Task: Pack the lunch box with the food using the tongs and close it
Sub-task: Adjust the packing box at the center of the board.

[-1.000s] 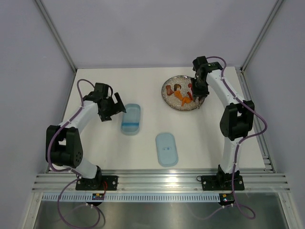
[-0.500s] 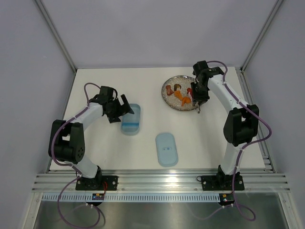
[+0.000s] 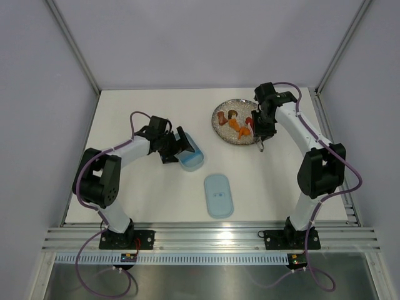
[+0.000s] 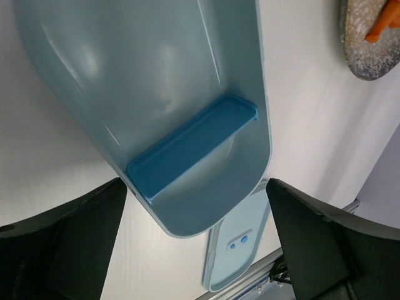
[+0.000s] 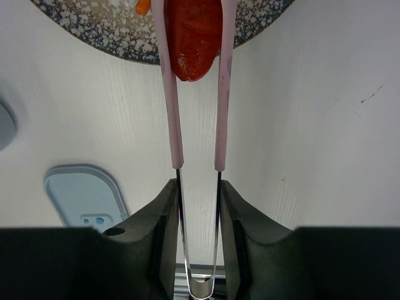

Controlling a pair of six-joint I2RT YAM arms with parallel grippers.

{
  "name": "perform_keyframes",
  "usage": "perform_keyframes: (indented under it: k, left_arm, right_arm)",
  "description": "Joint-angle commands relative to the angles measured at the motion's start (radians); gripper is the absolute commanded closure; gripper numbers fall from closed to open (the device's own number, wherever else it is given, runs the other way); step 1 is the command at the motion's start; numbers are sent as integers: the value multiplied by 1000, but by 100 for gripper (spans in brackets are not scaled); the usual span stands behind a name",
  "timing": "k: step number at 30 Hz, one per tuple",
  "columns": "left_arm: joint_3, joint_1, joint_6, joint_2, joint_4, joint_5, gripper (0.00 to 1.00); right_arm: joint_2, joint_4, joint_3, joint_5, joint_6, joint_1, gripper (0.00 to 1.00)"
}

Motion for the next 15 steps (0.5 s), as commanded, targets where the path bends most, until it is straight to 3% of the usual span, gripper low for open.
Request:
perform_keyframes:
  k: [1,6,10,15]
  left_arm:
    - [7,-26,-42,18,84,48,1]
    - [32,-61,-59,41,119,65,1]
    - [93,-101,15,44,86,65,1]
    - [159,-72,85,-11,50,28,1]
  right_arm:
    - [-75,41,-17,-22,11,30,100]
    - [-76,50,-34,-22,23,50,100]
    - [-78,58,-46,-21,31,59,100]
    - [-95,72,-69,-27,42,68,100]
